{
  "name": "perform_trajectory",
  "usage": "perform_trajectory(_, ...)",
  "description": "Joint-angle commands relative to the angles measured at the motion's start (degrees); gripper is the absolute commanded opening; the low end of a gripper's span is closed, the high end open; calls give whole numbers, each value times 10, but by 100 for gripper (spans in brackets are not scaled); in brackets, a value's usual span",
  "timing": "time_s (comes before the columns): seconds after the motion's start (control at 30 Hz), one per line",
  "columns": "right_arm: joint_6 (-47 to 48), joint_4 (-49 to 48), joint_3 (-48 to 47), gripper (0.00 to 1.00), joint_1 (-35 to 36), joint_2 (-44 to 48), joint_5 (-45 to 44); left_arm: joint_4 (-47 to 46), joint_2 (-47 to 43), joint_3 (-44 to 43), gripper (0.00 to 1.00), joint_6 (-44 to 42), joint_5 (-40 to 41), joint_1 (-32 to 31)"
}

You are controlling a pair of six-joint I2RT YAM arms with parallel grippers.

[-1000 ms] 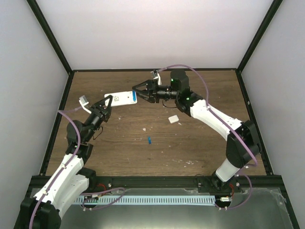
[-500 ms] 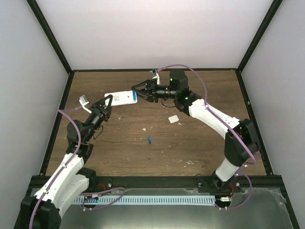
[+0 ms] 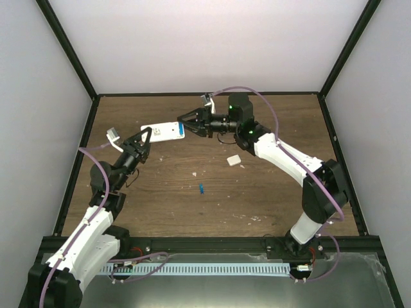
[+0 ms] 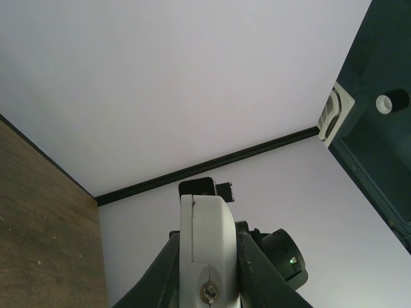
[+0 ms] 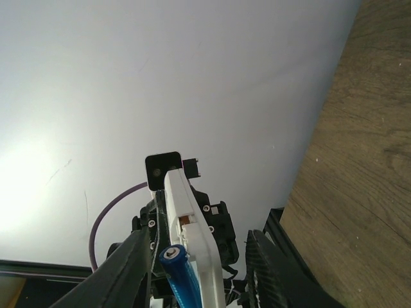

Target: Load the batteries into the remote control

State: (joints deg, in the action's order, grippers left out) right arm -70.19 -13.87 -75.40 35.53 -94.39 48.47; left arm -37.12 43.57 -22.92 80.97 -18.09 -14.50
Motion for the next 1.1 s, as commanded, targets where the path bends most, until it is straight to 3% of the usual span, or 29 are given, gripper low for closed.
perform_trajectory(0.0,2,-16,-26,32,4,-5,14,-32,-3,3,0,-2,7,3)
perform_trajectory(1.07,40,-12,22,22,16,8,32,-34,-10,7,0,0,32,3)
